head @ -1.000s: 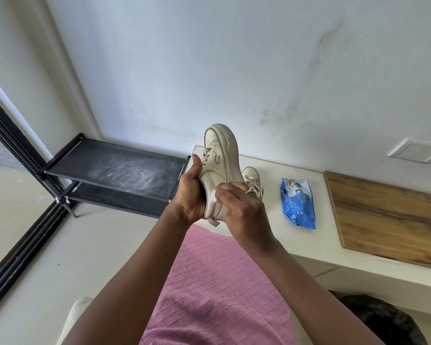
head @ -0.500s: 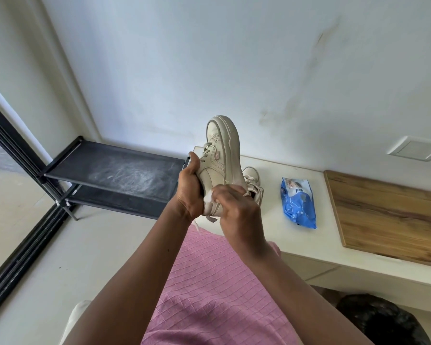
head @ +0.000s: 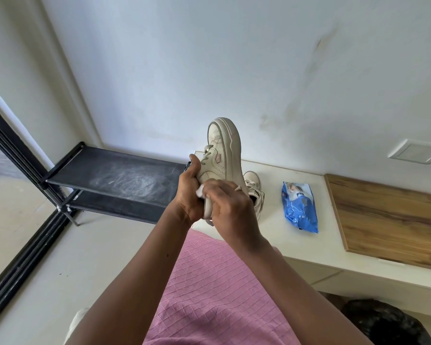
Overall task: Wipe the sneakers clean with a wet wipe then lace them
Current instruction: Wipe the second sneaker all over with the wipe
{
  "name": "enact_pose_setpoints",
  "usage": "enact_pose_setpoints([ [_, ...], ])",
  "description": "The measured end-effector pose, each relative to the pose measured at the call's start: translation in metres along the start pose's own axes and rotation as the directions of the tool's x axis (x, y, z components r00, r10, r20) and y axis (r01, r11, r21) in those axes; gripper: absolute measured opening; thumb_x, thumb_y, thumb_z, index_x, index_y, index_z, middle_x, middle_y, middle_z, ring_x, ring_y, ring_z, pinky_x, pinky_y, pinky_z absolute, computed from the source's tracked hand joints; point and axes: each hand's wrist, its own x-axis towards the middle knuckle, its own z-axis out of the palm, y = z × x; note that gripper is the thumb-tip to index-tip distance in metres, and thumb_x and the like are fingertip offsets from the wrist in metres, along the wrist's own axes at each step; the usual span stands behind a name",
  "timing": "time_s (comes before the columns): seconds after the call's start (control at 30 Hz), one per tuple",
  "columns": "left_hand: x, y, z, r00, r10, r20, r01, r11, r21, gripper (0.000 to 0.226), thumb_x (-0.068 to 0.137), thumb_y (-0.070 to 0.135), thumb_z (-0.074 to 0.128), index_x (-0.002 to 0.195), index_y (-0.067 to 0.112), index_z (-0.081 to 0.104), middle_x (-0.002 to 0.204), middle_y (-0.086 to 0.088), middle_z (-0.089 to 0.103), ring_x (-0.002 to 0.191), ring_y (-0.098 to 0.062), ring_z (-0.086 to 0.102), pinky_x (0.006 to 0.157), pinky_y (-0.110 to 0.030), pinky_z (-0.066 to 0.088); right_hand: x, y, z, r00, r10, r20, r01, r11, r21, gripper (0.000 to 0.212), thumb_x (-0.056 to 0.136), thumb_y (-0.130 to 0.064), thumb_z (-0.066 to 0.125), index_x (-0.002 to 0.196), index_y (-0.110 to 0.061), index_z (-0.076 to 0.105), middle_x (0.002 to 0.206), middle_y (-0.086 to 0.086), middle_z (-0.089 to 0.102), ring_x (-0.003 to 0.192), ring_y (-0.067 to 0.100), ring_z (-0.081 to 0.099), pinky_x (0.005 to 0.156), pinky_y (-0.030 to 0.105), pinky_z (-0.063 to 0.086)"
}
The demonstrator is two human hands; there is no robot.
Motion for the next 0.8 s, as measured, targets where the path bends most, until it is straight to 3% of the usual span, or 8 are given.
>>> enact_pose_setpoints([
  [0.07, 0.001, 0.002, 0.000, 0.999, 0.033, -0.021, -0.033, 0.999, -0.030, 0.071, 0.092, 0.062, 0.024, 0.106, 0.003, 0.062, 0.092, -0.018, 0.070, 0.086, -0.029, 0.069, 0.080, -0.036, 0.056, -0.013, 0.001, -0.003, 0.999, -0.040, 0.031, 0.041, 0.999, -0.022, 0.019, 0.076, 0.012, 0.052, 0.080, -0.001, 0.065, 0.084, 0.006, 0.067, 0.078, 0.023, 0.063, 0.068, 0.034, 0.054],
  [0.17, -0.002, 0.004, 0.001, 0.999, 0.031, -0.029, -0.033, 0.997, -0.065, 0.074, 0.091, 0.064, 0.026, 0.118, 0.002, 0.057, 0.106, -0.022, 0.065, 0.099, -0.034, 0.063, 0.095, -0.044, 0.046, -0.021, 0.001, -0.006, 0.998, 0.013, -0.061, -0.016, 0.998, -0.061, 0.022, 0.079, 0.010, 0.047, 0.078, 0.000, 0.067, 0.086, 0.008, 0.069, 0.081, 0.024, 0.065, 0.075, 0.031, 0.054],
  [0.23, -0.004, 0.003, 0.002, 0.999, 0.031, -0.009, -0.032, 0.998, -0.057, 0.075, 0.091, 0.064, 0.024, 0.119, 0.002, 0.056, 0.109, -0.022, 0.065, 0.101, -0.033, 0.063, 0.094, -0.043, 0.047, -0.014, 0.005, -0.007, 0.985, 0.107, -0.136, -0.119, 0.990, -0.081, 0.018, 0.079, 0.010, 0.055, 0.081, -0.002, 0.069, 0.088, 0.008, 0.070, 0.083, 0.022, 0.066, 0.077, 0.026, 0.052],
  [0.33, -0.006, -0.001, 0.007, 0.999, 0.044, 0.006, -0.044, 0.999, -0.027, 0.071, 0.093, 0.062, 0.021, 0.117, 0.005, 0.058, 0.109, -0.019, 0.066, 0.100, -0.031, 0.065, 0.089, -0.041, 0.050, 0.010, 0.011, -0.009, 0.943, 0.275, -0.187, -0.293, 0.953, -0.074, 0.014, 0.075, 0.007, 0.067, 0.077, -0.006, 0.069, 0.080, 0.002, 0.072, 0.069, 0.021, 0.065, 0.067, 0.019, 0.043],
  [0.47, -0.010, -0.007, 0.011, 0.999, 0.045, 0.026, -0.045, 0.999, 0.004, 0.066, 0.094, 0.059, 0.023, 0.117, 0.009, 0.060, 0.111, -0.016, 0.067, 0.100, -0.030, 0.065, 0.087, -0.041, 0.053, 0.045, 0.022, -0.012, 0.871, 0.444, -0.209, -0.464, 0.884, -0.055, 0.009, 0.080, -0.004, 0.068, 0.071, -0.006, 0.065, 0.066, 0.009, 0.067, 0.055, 0.026, 0.056, 0.057, 0.028, 0.040],
  [0.63, -0.008, -0.012, 0.010, 0.998, 0.045, 0.035, -0.045, 0.999, -0.007, 0.065, 0.094, 0.059, 0.024, 0.119, 0.010, 0.060, 0.112, -0.016, 0.067, 0.101, -0.031, 0.063, 0.096, -0.045, 0.045, 0.060, 0.032, -0.013, 0.811, 0.574, -0.113, -0.584, 0.807, -0.091, 0.010, 0.088, -0.013, 0.059, 0.081, -0.007, 0.065, 0.077, 0.013, 0.070, 0.072, 0.034, 0.060, 0.058, 0.023, 0.021],
  [0.7, -0.008, -0.011, 0.009, 0.999, 0.044, 0.024, -0.043, 0.999, -0.014, 0.067, 0.094, 0.060, 0.024, 0.120, 0.009, 0.059, 0.113, -0.017, 0.066, 0.103, -0.032, 0.062, 0.097, -0.045, 0.045, 0.054, 0.030, -0.013, 0.802, 0.595, -0.048, -0.596, 0.792, -0.135, 0.011, 0.088, -0.013, 0.058, 0.083, -0.007, 0.065, 0.081, 0.013, 0.070, 0.079, 0.036, 0.060, 0.061, 0.026, 0.022],
  [0.8, -0.006, -0.009, 0.005, 0.998, 0.059, 0.004, -0.059, 0.998, -0.036, 0.069, 0.094, 0.060, 0.023, 0.119, 0.007, 0.059, 0.115, -0.019, 0.065, 0.105, -0.033, 0.062, 0.094, -0.046, 0.047, 0.041, 0.023, -0.018, 0.772, 0.633, 0.047, -0.627, 0.772, -0.104, 0.012, 0.087, -0.011, 0.059, 0.082, -0.005, 0.069, 0.088, 0.011, 0.072, 0.085, 0.037, 0.060, 0.062, 0.020, 0.025],
])
